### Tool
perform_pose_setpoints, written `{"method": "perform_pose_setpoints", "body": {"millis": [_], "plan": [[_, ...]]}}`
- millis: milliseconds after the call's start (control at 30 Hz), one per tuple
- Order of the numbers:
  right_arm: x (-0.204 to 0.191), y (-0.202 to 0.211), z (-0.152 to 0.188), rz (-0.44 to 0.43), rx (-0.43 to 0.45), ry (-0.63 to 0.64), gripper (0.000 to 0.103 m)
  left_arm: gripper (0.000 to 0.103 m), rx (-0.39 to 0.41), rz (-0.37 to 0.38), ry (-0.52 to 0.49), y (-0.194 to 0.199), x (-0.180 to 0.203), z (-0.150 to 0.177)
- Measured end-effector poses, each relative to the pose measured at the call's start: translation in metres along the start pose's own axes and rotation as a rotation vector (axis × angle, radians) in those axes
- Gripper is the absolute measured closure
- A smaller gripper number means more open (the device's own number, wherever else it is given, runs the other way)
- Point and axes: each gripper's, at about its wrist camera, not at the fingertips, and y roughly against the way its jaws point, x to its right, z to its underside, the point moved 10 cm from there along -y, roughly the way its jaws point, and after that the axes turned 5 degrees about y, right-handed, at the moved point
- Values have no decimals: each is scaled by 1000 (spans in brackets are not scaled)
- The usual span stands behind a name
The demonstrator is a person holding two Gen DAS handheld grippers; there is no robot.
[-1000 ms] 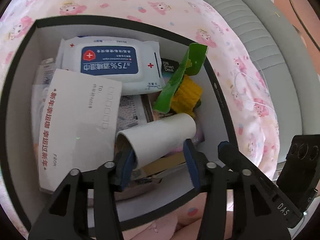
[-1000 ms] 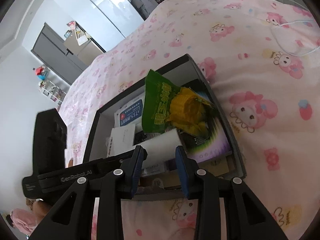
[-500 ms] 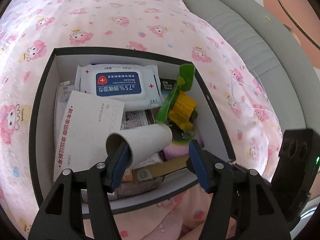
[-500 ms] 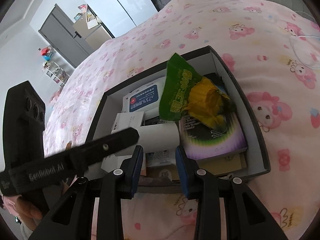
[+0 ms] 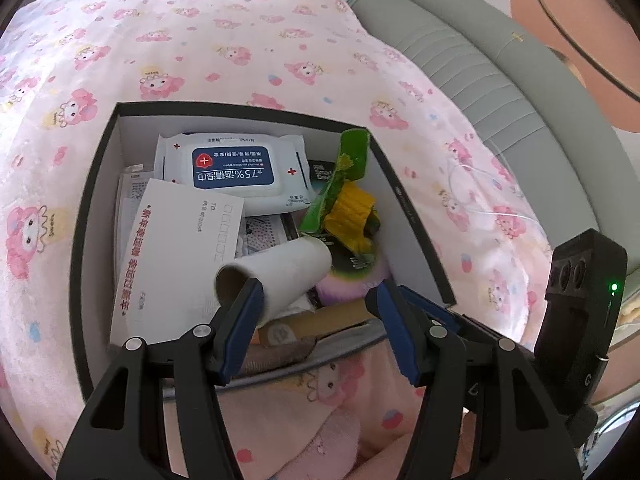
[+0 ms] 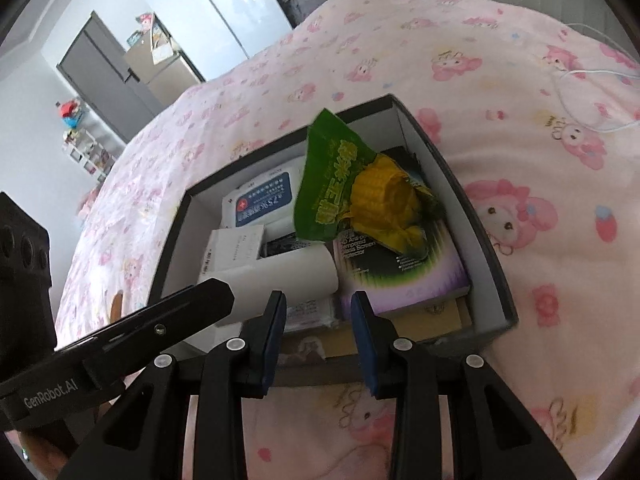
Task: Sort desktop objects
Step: 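Lower the tube into the shoebox and open the left gripper, then move the left tool back toward the black square photo frame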
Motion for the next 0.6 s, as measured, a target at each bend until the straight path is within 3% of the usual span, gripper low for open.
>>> {"method": "perform_pose_setpoints", "body": {"millis": [167, 300, 600], "plan": [[-23, 25, 2, 22, 84, 69, 72, 43, 40, 11, 1, 33, -1, 11], [-45, 48, 6, 29, 154, 119, 72, 43, 67, -34, -44, 63, -7, 27], [-94, 67, 50, -42, 137, 146, 71, 43, 108, -86, -65, 124, -26, 64]]}}
